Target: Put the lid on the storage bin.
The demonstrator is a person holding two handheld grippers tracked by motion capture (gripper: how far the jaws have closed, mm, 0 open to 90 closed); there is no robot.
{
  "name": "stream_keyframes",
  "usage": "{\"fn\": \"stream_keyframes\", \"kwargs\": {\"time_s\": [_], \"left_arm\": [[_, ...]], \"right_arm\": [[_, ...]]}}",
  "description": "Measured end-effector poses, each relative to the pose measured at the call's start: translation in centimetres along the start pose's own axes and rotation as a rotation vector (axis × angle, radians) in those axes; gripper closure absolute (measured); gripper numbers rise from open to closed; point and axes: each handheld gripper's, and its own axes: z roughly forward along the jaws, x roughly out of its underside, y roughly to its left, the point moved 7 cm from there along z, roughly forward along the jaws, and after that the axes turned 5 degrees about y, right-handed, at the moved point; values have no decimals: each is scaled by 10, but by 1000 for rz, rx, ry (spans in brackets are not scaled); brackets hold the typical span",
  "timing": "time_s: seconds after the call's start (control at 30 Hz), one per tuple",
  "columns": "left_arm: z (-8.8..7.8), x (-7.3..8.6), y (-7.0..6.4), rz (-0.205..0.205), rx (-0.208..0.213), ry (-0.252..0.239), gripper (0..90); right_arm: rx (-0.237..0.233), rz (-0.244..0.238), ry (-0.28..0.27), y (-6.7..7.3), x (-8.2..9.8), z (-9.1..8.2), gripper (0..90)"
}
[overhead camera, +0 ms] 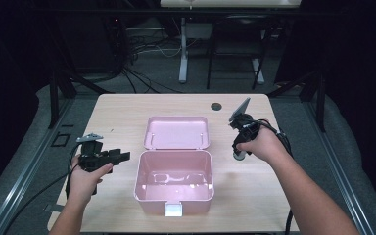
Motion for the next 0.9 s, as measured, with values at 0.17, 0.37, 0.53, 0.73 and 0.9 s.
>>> {"fn": "stream_keyframes", "kwargs": {"time_s": [0.17, 0.37, 0.53, 0.73, 0.9], "left_arm": [[0, 0, 0, 0, 0, -4, 475], [0, 0, 0, 0, 0, -3, 475], [0, 0, 1, -1, 1, -2, 475], [1, 0, 1, -3, 1, -2, 475], [0, 0, 1, -3, 1, -2, 475]], "right_arm": [[-3, -35, -4, 9, -1, -7, 503], [-14, -75, -14, 21, -2, -18, 503], [-13, -106, -25, 29, -3, -26, 503], [-22, -130, -53, 36, -5, -37, 503], [-18, -154, -50, 42, -5, -48, 503]]}}
